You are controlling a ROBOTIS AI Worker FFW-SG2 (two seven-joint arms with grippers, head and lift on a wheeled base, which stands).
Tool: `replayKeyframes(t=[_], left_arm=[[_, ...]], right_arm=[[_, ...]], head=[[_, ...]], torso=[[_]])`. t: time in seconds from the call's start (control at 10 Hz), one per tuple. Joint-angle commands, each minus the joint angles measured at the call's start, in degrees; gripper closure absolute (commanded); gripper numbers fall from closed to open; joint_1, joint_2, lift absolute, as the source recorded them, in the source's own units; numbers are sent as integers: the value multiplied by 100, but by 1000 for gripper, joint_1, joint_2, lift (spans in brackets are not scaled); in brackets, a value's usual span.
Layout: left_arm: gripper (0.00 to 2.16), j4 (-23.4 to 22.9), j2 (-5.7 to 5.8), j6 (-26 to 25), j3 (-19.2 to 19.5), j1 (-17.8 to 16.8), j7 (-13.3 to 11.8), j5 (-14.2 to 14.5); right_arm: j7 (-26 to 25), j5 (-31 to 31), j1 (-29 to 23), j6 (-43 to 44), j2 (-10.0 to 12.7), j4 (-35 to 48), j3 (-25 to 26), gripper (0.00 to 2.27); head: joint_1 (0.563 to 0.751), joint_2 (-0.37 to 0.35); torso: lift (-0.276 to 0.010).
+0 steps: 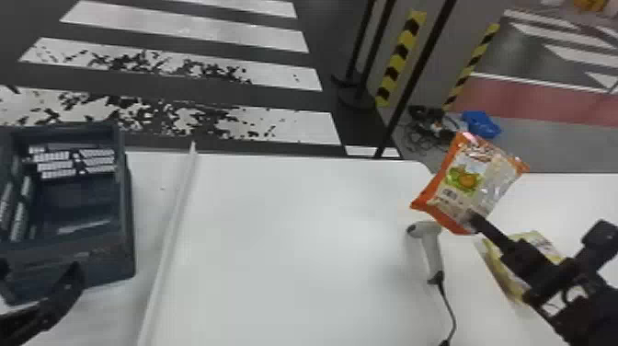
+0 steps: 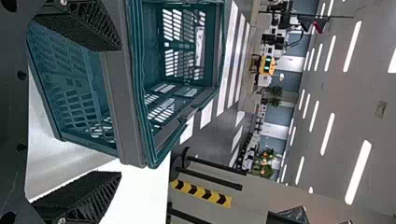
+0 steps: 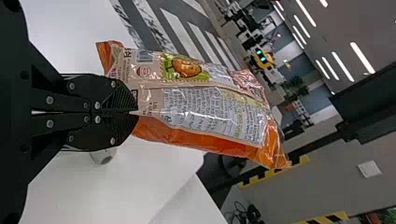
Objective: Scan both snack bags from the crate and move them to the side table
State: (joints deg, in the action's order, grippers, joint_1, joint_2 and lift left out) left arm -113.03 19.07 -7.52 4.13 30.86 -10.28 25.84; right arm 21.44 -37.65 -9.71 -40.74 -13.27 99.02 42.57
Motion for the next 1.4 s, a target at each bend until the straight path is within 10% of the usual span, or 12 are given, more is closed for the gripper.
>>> replayKeyframes(t=[0.0, 0.7, 0.8, 1.0, 1.3], left_arm=[[39, 0, 0, 0, 0, 8, 0, 0], [39, -18, 35, 0, 27, -1, -9, 9], [39, -18, 44, 0, 9, -19, -27, 9], [39, -18, 79, 0, -17, -62, -35, 9], [39, -70, 88, 18, -61, -54, -79, 18]], right_arm=[[-193, -15, 109, 843, 0, -480, 41, 2236], [-887, 3, 1278, 3480, -554, -3539, 14, 2142], [-887, -32, 1393, 3709, -712, -3908, 23, 1909], [-834, -243, 1393, 3726, -914, -4128, 23, 113], [-773, -314, 1217, 3726, -853, -3934, -21, 46]], head=[[695, -322], [695, -350], [695, -350], [695, -350], [695, -350]], torso=[[-99], [-99], [-99], [-99], [-99]])
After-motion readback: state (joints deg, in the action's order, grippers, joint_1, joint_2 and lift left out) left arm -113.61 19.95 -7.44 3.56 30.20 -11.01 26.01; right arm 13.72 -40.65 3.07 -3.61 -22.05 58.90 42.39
